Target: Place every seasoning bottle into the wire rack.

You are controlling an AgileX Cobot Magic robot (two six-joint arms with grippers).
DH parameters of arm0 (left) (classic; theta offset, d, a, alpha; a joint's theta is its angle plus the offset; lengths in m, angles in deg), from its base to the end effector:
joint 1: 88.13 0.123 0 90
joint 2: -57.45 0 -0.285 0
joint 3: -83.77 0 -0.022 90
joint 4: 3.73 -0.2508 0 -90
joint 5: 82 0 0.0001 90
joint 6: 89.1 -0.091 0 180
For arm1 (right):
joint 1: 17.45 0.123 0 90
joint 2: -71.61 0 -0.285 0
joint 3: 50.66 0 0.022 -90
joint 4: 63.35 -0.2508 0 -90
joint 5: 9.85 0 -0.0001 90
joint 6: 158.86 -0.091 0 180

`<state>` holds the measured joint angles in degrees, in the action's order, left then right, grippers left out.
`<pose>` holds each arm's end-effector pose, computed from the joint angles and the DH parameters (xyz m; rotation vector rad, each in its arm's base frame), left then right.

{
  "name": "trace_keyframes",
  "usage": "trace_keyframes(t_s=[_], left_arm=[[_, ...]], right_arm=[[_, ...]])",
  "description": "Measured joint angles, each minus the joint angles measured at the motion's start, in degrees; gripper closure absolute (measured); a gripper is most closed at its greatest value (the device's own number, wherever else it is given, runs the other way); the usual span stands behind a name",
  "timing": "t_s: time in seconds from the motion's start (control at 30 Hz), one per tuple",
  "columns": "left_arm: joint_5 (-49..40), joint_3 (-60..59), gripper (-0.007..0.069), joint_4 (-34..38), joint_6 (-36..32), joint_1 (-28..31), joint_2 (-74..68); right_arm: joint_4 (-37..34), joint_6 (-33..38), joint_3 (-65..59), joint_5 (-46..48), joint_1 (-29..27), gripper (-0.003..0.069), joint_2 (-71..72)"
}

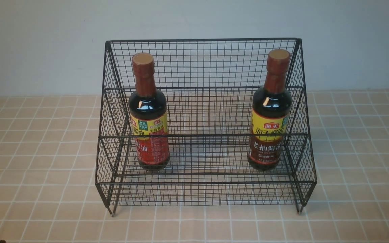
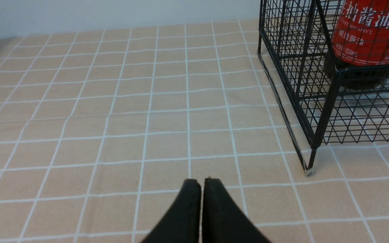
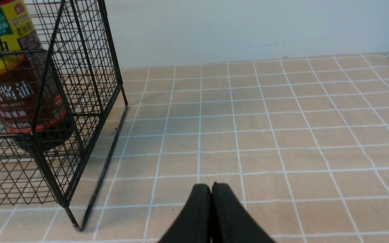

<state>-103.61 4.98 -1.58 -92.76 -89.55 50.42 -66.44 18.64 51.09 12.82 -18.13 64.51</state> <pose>0.0524 -0.0026 0.1708 0.0599 1.8738 -0.0101 0.0519 0.0013 0.1723 0.0850 1.8835 0.0754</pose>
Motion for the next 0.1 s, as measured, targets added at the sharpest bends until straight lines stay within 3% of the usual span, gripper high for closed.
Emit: trace_keyframes(t_s=[0.1], left_arm=[[0.0, 0.0, 0.0631, 0.0, 0.0, 0.0, 0.0]], right_arm=[[0.0, 0.0, 0.0, 0.0, 0.0, 0.0673, 0.0]])
